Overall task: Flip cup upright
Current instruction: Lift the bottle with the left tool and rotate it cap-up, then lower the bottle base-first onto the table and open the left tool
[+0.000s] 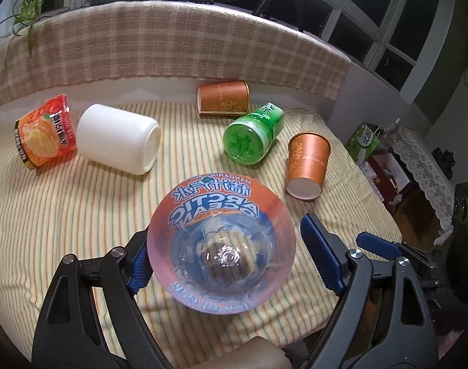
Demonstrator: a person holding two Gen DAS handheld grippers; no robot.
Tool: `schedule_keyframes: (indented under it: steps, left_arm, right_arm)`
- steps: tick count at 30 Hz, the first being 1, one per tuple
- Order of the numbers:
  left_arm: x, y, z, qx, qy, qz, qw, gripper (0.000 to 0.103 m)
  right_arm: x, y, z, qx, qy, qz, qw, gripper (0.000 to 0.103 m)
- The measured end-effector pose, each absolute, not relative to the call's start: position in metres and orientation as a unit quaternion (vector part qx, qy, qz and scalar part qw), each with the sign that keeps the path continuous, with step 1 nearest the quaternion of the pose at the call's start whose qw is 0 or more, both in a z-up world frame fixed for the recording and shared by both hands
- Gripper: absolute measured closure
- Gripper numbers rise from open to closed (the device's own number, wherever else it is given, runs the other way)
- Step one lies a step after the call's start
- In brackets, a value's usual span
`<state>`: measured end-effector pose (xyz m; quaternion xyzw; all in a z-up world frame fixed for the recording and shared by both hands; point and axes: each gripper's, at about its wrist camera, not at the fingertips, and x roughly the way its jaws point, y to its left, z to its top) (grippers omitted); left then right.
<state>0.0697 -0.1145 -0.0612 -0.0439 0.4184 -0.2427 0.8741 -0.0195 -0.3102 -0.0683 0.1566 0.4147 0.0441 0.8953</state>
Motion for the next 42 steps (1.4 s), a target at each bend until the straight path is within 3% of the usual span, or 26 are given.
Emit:
schedule_keyframes:
  steps: [16,31,42]
  left_arm:
    - [0.077,-0.126,-0.051,-0.041,0.41,-0.258,0.874,0.015]
    - [0.043,-0.086,0.014,-0.036,0.306,-0.227,0.924,0.015]
    - [0.004,-0.045,0.004,0.003,0.264,-0.135,0.955,0.012]
  right_arm:
    - [-0.022,-0.324,-0.069,0.169,0.408,0.035,0.896,0.02]
    - [-0.028,-0.31,-0.05,0.144,0.376,0.034,0.915,0.02]
    - [-0.032,-0.281,-0.04,0.096,0.349,0.044,0.931,0.017]
